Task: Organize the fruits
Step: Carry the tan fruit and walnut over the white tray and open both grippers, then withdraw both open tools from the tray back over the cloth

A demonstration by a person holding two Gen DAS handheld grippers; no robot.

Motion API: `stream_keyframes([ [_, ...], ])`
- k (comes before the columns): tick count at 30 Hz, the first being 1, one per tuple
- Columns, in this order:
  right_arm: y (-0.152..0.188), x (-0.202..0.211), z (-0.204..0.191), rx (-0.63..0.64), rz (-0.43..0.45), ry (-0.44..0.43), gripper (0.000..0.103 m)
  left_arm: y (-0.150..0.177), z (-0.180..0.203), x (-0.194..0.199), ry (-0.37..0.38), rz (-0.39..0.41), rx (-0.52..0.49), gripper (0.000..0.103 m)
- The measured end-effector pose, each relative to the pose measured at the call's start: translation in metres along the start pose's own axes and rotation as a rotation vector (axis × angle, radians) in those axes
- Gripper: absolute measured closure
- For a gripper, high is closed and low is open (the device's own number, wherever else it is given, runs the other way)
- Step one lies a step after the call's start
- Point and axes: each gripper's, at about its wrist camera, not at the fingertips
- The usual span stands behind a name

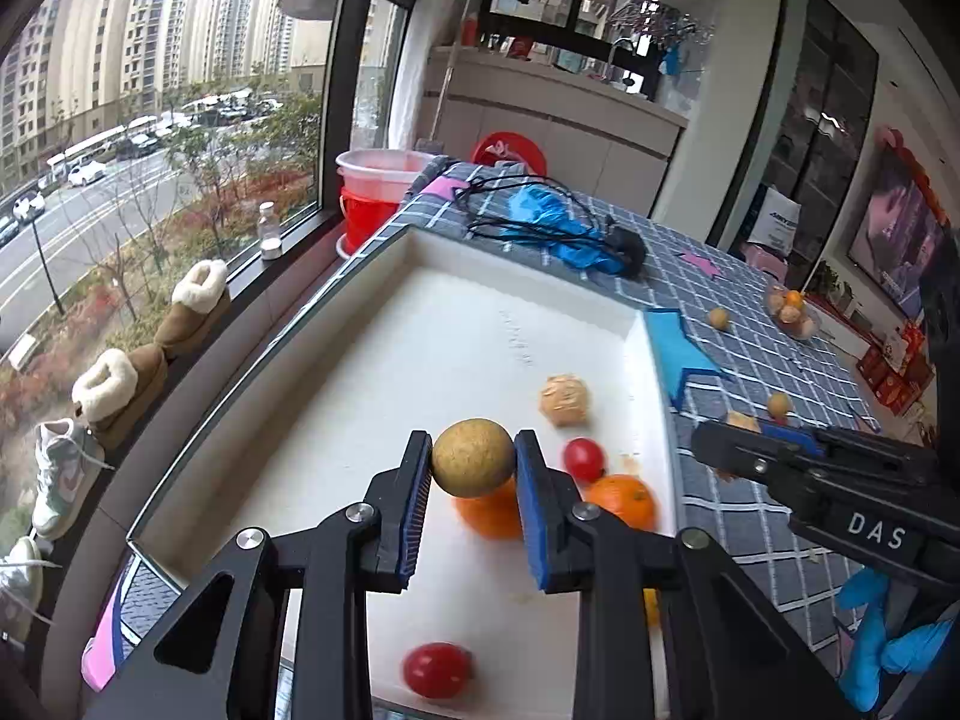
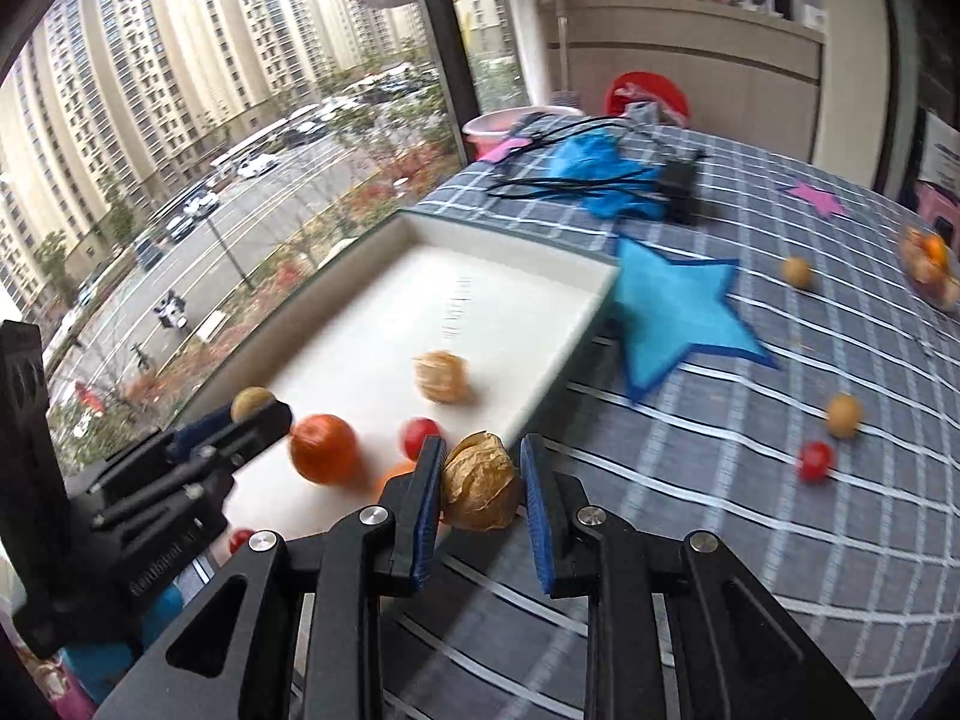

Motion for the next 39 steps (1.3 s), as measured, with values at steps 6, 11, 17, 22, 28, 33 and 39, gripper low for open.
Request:
stream_keyframes([
  [6, -0.007, -0.024, -0.019, 0.028, -0.038, -0.015, 0.076, 0.004, -0.012, -0.009, -0.004, -0.018, 0.018, 0.072],
  [11, -0.005, -0.037, -0.021, 0.055, -0.074, -0.007, 0.075, 0.006, -0.016, -0.01, -0.022, -0.008, 0.019, 0.067],
  [17, -0.008, -0.033, -0.009, 0.026, -0.069, 0.01, 0.048, 0.007, -0.021, -0.009, -0.047, 0.002, 0.032, 0.031],
  [22, -0.01, -0.022, 0.002, -0.004, -0.045, -0.003, 0.038, 0.006, -0.018, -0.009, -0.055, -0.007, 0.026, 0.026],
  [28, -0.015, -0.003, 0.036, -0.096, -0.014, -0.027, 0.0, 0.0, -0.005, -0.002, -0.045, -0.019, 0.002, 0.022],
  [33, -0.014, 0.013, 0.066, -0.154, 0.007, -0.002, 0.0, -0.009, 0.024, 0.007, -0.019, -0.022, -0.073, 0.022],
  [39, -0.002, 0.039, 0.121, -0.25, 0.022, 0.051, 0.0, -0.023, 0.071, 0.019, 0.063, -0.04, -0.16, 0.022],
])
Point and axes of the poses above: each gripper's, at about its wrist camera, not at the fingertips, and x roughly against the way its jaws point, z to its right, y to its underside, and after that the axes turned 6 degrees about -x, right-handed
